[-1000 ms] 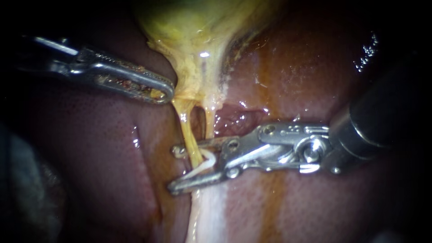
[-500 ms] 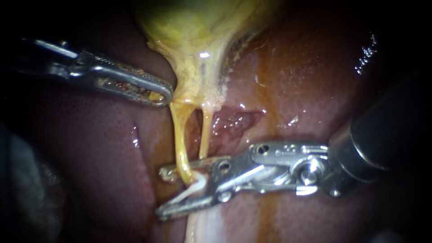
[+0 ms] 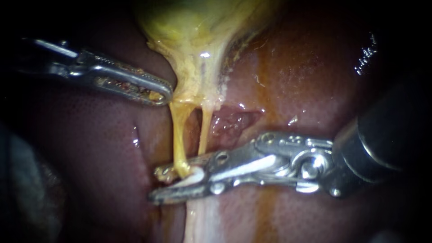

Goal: Clipping first clip left tube

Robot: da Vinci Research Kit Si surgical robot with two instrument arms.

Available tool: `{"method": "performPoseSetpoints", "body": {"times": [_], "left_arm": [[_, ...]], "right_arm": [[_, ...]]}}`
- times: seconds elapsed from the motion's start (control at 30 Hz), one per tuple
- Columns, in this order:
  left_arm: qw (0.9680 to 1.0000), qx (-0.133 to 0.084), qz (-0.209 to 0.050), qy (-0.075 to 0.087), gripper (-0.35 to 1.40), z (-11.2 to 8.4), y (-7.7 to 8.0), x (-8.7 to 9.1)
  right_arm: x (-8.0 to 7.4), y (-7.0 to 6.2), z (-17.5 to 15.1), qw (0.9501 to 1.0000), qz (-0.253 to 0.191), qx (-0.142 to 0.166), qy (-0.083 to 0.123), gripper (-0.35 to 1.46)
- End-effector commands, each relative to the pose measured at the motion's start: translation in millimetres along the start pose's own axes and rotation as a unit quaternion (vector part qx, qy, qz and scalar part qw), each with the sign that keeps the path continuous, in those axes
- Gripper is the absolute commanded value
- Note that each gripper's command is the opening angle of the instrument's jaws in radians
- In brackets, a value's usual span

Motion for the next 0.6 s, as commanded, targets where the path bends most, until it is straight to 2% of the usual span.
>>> {"method": "performPoseSetpoints", "body": {"times": [0.03, 0.17, 0.2, 0.4, 0.6], "left_arm": [[1.0000, 0.000, 0.000, 0.000, -0.35, 0.0, 0.0, 0.0], [1.0000, 0.000, 0.000, 0.000, -0.35, 0.0, 0.0, 0.0], [1.0000, 0.000, 0.000, 0.000, -0.35, 0.0, 0.0, 0.0], [1.0000, 0.000, 0.000, 0.000, -0.35, 0.0, 0.0, 0.0], [1.0000, 0.001, 0.000, -0.001, -0.35, 0.1, 0.0, -0.1]], "right_arm": [[0.0, 0.0, 0.0, 1.0000, 0.003, 0.000, -0.001, -0.10], [0.0, 0.0, 0.0, 0.9999, 0.015, -0.001, 0.000, -0.24], [0.0, 0.0, -0.1, 0.9998, 0.018, -0.001, -0.001, -0.34], [0.5, -0.2, -0.8, 0.9998, 0.020, 0.001, 0.000, -0.35], [0.3, -0.1, -0.7, 0.9998, 0.022, 0.001, -0.001, -0.35]]}}
